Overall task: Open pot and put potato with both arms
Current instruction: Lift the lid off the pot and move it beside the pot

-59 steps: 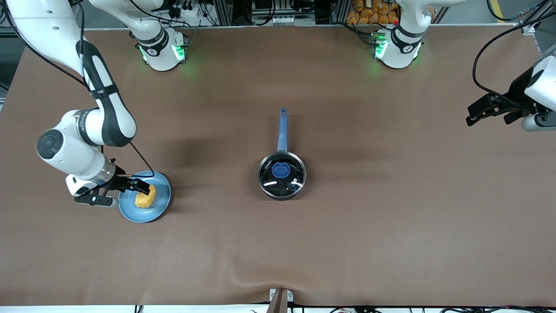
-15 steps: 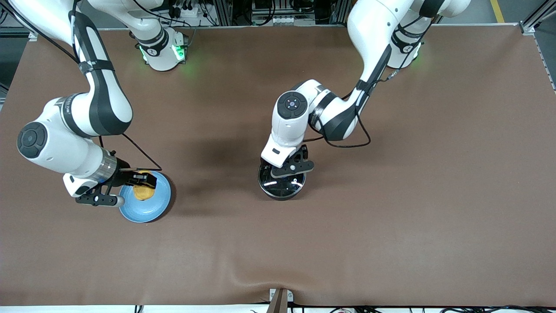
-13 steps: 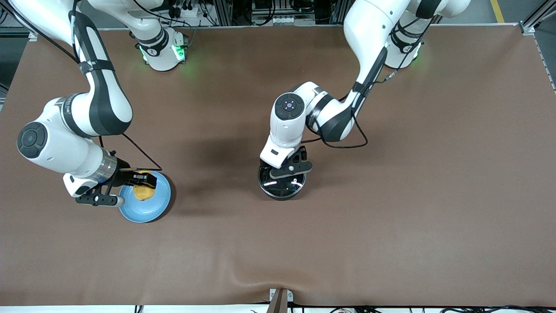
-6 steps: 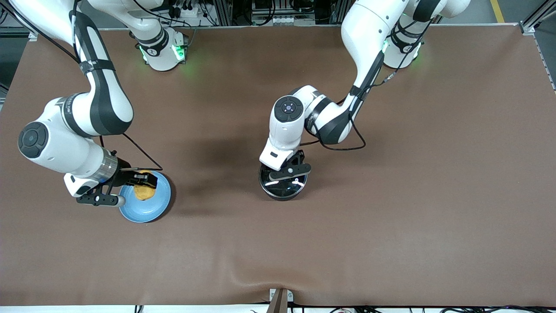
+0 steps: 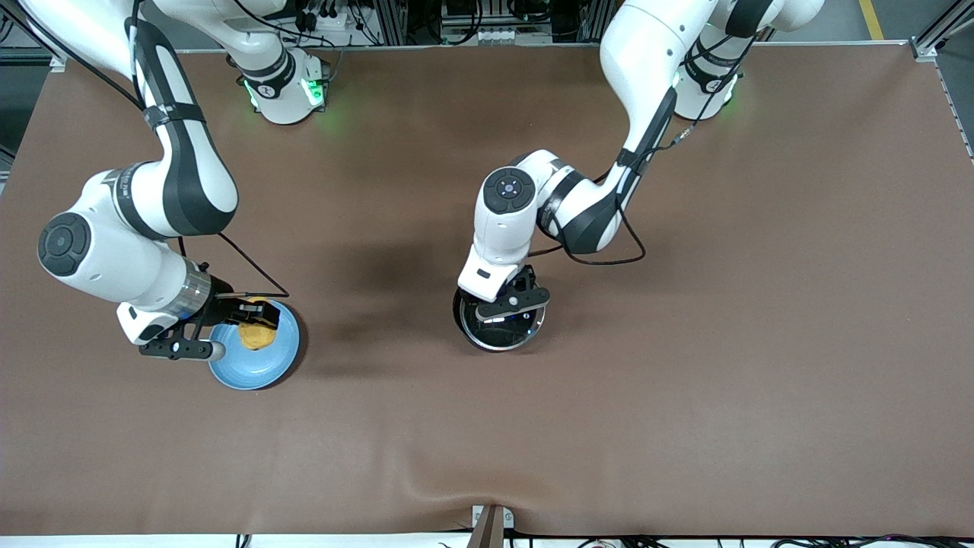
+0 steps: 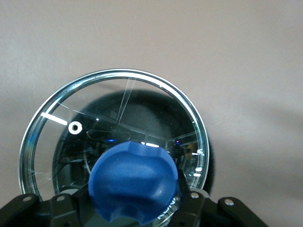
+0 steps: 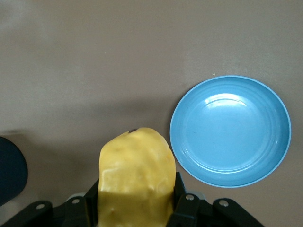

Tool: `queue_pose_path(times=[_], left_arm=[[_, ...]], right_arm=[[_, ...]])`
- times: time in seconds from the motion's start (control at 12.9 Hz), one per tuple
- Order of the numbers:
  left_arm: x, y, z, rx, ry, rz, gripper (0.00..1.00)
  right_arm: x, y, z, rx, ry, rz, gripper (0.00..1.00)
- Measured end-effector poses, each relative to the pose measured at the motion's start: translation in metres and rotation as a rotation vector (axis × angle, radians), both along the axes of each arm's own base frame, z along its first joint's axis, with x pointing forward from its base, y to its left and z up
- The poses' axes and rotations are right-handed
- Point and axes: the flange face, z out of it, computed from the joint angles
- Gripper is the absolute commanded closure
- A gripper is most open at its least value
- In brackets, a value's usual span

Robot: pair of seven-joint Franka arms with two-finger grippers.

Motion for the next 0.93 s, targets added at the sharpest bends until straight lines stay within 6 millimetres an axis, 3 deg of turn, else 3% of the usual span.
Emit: queue_pose_path(times=[0.15,0.23,0.46,0.7,0.93], left_arm=[[0.009,0.011,0.040,-0.021,-0.028,0.020,0.93],[0.016,0.026,0.062,-0.016,-0.023,0.040,0.93],[0.041,0.104,0.115,0.002,0.014,0.045,0.93],[0.039,0.195,0.124,0.020,0.070,-0.021,0.92],[0.024,0.262,0.096,0.045,0.110,-0.099,0.86]], right_arm=[[0.000,0.000,0.001,0.000,-0.002,0.000,0.93],[0.000,0.000,0.002,0.000,-0.001,0.001,0.93],[-0.001,0.000,0.004,0.000,0.000,0.002,0.93],[-0.001,0.000,0.005,0.000,0.001,0.002,0.93],[-0.001,0.002,0.005,0.001,0.001,0.004,0.93]])
